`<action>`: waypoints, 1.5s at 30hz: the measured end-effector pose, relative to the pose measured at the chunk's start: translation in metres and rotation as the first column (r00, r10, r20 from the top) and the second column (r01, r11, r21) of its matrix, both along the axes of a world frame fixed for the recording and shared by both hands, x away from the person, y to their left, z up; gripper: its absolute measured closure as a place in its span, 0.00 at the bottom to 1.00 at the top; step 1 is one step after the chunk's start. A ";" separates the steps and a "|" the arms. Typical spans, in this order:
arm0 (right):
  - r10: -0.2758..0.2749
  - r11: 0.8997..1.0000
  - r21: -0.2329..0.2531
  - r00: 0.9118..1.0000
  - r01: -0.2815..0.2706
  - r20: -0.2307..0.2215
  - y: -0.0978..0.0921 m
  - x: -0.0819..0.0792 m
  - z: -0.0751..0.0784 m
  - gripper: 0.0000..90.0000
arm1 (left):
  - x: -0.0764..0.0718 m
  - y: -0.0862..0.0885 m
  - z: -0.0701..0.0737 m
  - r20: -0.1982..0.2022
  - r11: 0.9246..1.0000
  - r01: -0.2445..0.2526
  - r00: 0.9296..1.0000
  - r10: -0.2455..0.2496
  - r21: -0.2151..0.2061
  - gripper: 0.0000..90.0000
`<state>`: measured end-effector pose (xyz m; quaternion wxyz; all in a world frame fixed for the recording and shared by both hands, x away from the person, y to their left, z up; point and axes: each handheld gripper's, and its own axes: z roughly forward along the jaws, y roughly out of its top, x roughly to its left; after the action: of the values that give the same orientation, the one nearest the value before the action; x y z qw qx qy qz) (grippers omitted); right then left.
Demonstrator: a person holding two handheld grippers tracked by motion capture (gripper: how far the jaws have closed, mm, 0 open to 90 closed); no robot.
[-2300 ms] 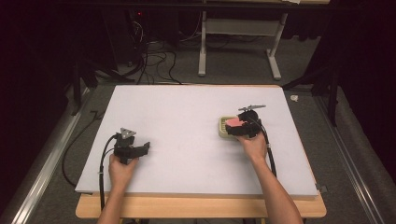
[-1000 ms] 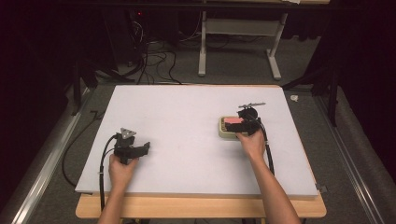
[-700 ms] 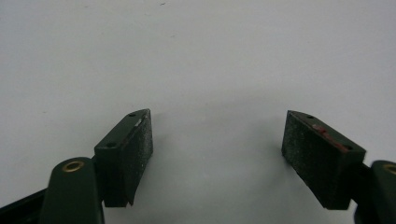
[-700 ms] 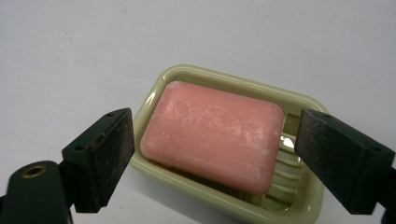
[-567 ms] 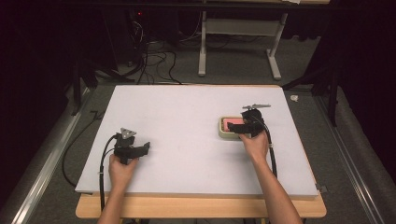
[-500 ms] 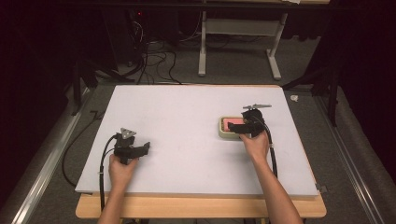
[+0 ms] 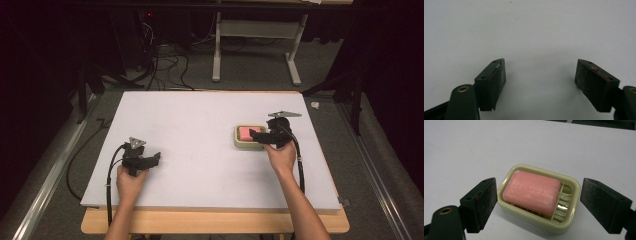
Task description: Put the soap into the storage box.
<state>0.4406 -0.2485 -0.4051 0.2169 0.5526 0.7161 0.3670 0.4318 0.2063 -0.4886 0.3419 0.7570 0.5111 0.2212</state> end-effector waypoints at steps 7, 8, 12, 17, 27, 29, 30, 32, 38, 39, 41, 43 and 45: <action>0.002 1.000 0.009 1.000 -0.002 0.023 -0.007 -0.008 0.004 0.17 | 0.000 0.000 0.000 0.001 1.000 -0.001 1.000 0.001 -0.001 0.28; 0.000 1.000 0.010 1.000 0.000 0.022 -0.008 -0.009 0.004 0.17 | 0.000 0.000 0.000 0.001 1.000 -0.001 1.000 0.001 -0.001 0.28; -0.002 1.000 0.020 1.000 0.001 0.027 -0.011 -0.013 0.003 0.18 | 0.000 0.000 0.000 0.000 1.000 -0.001 1.000 0.001 -0.002 0.28; -0.003 1.000 0.025 0.999 0.002 0.037 -0.014 -0.017 0.004 0.18 | 0.000 0.000 0.000 0.001 1.000 0.000 1.000 0.000 -0.001 0.28; -0.005 0.999 0.040 0.999 0.003 0.049 -0.023 -0.028 0.005 0.19 | 0.000 0.000 0.000 0.001 1.000 -0.001 1.000 0.001 -0.001 0.28; -0.004 0.999 0.042 0.999 0.002 0.052 -0.026 -0.031 0.005 0.19 | 0.000 0.000 0.000 0.001 1.000 -0.001 1.000 0.001 -0.001 0.28; -0.004 0.999 0.042 0.999 0.002 0.052 -0.026 -0.032 0.005 0.19 | 0.000 0.000 0.000 0.001 1.000 -0.001 1.000 0.001 -0.001 0.28; -0.005 0.999 0.046 0.998 0.002 0.057 -0.027 -0.035 0.005 0.20 | 0.000 0.000 0.000 0.000 1.000 -0.001 1.000 0.001 -0.001 0.28; -0.007 0.999 0.040 0.998 0.004 0.061 -0.031 -0.042 0.004 0.21 | 0.000 0.000 0.000 0.001 1.000 -0.001 1.000 0.001 -0.002 0.28; -0.008 0.999 0.043 0.998 0.006 0.060 -0.031 -0.043 0.004 0.21 | 0.000 0.000 0.000 0.000 1.000 -0.001 1.000 0.001 -0.002 0.28; -0.009 0.999 0.041 0.998 0.006 0.065 -0.033 -0.046 0.004 0.21 | 0.000 0.000 0.000 0.000 1.000 -0.001 1.000 0.001 -0.001 0.28; -0.006 0.999 0.039 0.997 0.003 0.073 -0.034 -0.048 0.004 0.22 | 0.000 0.000 0.000 0.000 1.000 -0.001 1.000 0.001 -0.001 0.28; -0.008 0.999 0.039 0.997 0.005 0.075 -0.036 -0.051 0.004 0.22 | 0.000 0.000 0.000 -0.001 1.000 0.000 1.000 0.000 -0.001 0.28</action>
<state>0.3897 -0.2840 -0.4006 0.2344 0.5448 0.6983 0.4007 0.4318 0.2066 -0.4885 0.3420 0.7569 0.5113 0.2205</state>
